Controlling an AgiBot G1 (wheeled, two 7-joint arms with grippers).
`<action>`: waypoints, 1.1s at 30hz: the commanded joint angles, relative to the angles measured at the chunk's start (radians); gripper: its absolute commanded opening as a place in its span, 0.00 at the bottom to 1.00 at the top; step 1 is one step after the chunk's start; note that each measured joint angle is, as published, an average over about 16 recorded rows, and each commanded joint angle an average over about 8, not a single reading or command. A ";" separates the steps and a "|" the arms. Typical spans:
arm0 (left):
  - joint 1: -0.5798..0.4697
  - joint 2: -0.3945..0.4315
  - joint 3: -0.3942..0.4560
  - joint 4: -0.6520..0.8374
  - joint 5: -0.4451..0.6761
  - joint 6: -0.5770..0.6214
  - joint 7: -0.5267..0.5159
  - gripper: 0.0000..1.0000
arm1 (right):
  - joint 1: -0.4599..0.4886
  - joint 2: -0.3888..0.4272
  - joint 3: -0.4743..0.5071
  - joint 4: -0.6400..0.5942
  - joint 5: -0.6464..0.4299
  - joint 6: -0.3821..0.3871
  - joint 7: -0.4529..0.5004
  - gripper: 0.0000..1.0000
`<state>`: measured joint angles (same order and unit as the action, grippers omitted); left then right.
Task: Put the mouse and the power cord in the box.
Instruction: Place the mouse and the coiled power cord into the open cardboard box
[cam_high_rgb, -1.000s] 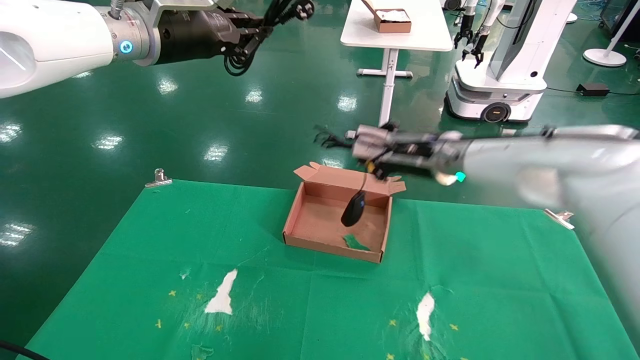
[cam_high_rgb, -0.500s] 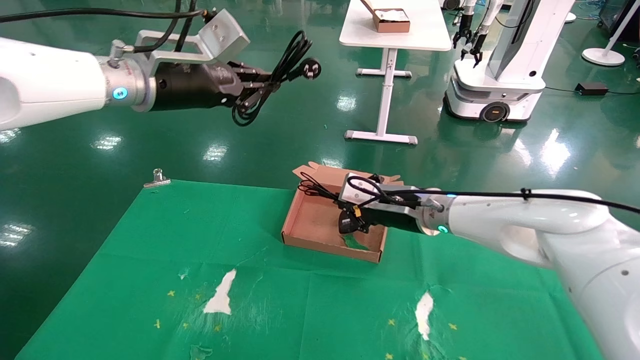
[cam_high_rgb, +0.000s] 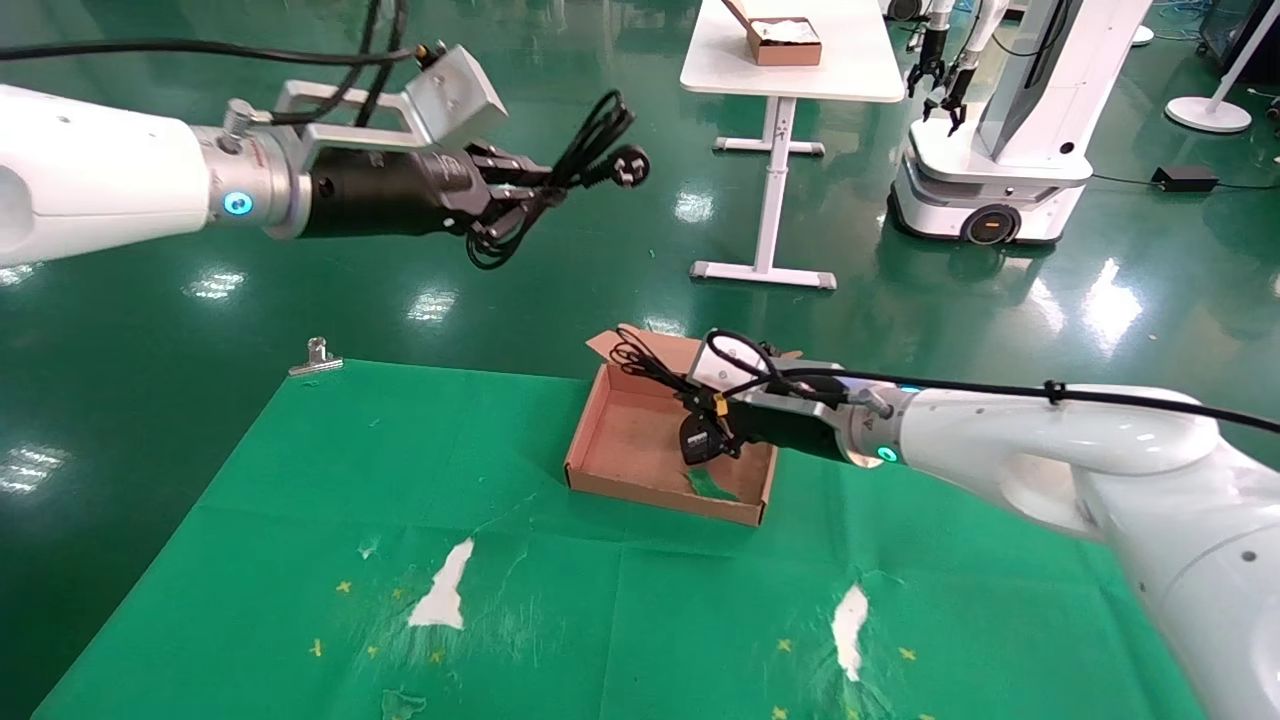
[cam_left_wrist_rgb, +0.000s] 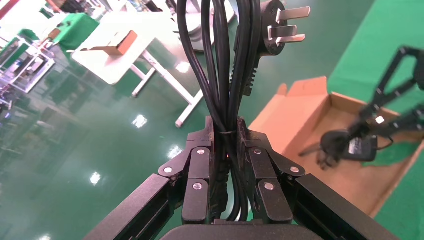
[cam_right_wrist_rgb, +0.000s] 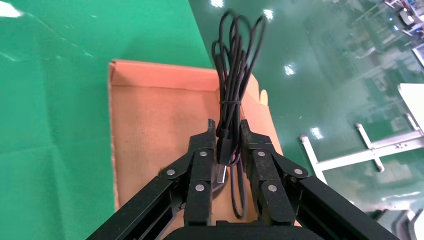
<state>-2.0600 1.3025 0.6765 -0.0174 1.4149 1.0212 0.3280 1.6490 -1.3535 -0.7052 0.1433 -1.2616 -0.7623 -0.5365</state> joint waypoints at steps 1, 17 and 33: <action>0.002 0.006 0.004 0.001 0.006 -0.001 0.005 0.00 | 0.000 0.001 -0.004 0.001 0.004 0.005 0.004 1.00; 0.202 0.073 0.113 -0.217 0.074 -0.106 -0.092 0.00 | 0.107 0.189 0.016 -0.090 0.032 0.034 -0.112 1.00; 0.331 0.074 0.461 -0.516 0.116 -0.217 -0.466 0.00 | 0.259 0.532 -0.041 -0.087 -0.046 -0.471 -0.146 1.00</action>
<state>-1.7303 1.3764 1.1312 -0.5333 1.5290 0.7866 -0.1343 1.8984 -0.8406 -0.7406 0.0548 -1.3002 -1.1923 -0.6852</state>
